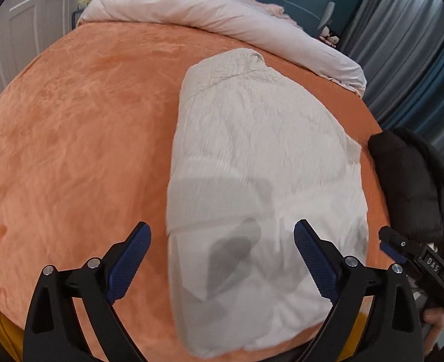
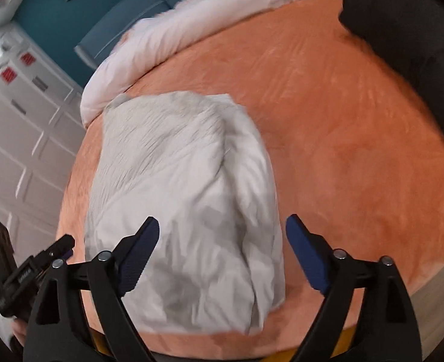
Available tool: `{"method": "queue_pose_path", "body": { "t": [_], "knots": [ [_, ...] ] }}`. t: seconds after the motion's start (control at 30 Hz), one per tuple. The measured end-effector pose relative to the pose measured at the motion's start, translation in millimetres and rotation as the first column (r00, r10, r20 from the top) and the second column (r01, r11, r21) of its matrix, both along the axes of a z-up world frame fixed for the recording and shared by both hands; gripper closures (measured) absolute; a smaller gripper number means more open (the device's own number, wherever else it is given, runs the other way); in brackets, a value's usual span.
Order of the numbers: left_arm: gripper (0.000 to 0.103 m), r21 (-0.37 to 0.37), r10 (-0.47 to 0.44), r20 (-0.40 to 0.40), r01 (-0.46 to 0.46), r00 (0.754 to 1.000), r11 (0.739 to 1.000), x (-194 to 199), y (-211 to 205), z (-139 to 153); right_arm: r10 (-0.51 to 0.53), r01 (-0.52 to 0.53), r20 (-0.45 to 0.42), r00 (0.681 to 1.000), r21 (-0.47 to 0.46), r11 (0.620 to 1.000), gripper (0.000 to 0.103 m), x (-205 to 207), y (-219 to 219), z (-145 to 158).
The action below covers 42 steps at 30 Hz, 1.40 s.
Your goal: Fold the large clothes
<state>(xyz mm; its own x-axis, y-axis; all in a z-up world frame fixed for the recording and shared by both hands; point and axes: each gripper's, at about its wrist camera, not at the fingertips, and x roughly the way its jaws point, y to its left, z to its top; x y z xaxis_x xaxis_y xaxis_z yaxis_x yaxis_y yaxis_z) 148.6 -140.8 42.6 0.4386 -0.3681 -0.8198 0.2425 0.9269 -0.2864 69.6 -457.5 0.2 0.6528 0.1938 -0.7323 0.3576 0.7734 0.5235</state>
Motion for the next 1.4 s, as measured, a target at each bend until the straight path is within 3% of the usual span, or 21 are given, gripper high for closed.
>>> {"method": "queue_pose_path", "body": {
  "t": [0.2, 0.23, 0.43, 0.57, 0.7, 0.83, 1.07, 1.1, 1.17, 1.27, 1.4],
  "knots": [
    [0.009, -0.014, 0.037, -0.135, -0.039, 0.990, 0.999, 44, -10, -26, 0.046, -0.031, -0.111, 0.993, 0.131, 0.991, 0.017, 48, -1, -44],
    [0.005, -0.020, 0.041, -0.143, -0.045, 0.989, 0.999, 48, -10, -31, 0.059, -0.043, -0.110, 0.992, 0.143, 0.989, 0.014, 54, 2, -50],
    [0.005, -0.032, 0.055, -0.118, -0.059, 0.992, 0.998, 57, -15, -37, 0.059, -0.038, -0.086, 0.995, 0.223, 0.974, 0.005, 67, 0, -74],
    [0.005, -0.056, 0.044, -0.131, -0.052, 0.990, 0.997, 64, -12, -37, 0.079, -0.060, -0.054, 0.995, 0.286, 0.956, 0.005, 77, -2, -83],
    [0.005, -0.127, 0.073, -0.135, -0.091, 0.988, 0.988, 56, 13, -28, 0.104, -0.089, -0.036, 0.994, 0.303, 0.949, 0.005, 85, -6, -88],
    [0.005, -0.206, 0.004, -0.242, -0.055, 0.970, 0.977, 57, 17, -52, 0.124, -0.113, -0.010, 0.992, 0.343, 0.933, 0.005, 95, -8, -98],
    [0.005, -0.268, -0.002, -0.266, -0.072, 0.964, 0.961, 78, 8, -63, 0.136, -0.118, -0.017, 0.991, 0.398, 0.910, 0.005, 112, -13, -101],
    [0.005, -0.274, -0.004, -0.273, -0.074, 0.962, 0.959, 76, 6, -63, 0.144, -0.125, -0.015, 0.990, 0.404, 0.906, 0.007, 113, -12, -99],
    [0.010, -0.284, -0.028, -0.258, -0.048, 0.966, 0.958, 72, 4, -54, 0.150, -0.142, 0.014, 0.989, 0.413, 0.899, 0.038, 105, -15, -95],
    [0.025, -0.257, -0.072, -0.219, 0.014, 0.973, 0.966, 58, 0, -36, 0.138, -0.143, 0.042, 0.990, 0.392, 0.909, 0.068, 86, -17, -74],
    [0.034, -0.261, -0.145, -0.200, 0.089, 0.969, 0.961, 32, 8, -16, 0.116, -0.137, 0.075, 0.990, 0.410, 0.902, 0.075, 42, -14, -60]
  ]
}}
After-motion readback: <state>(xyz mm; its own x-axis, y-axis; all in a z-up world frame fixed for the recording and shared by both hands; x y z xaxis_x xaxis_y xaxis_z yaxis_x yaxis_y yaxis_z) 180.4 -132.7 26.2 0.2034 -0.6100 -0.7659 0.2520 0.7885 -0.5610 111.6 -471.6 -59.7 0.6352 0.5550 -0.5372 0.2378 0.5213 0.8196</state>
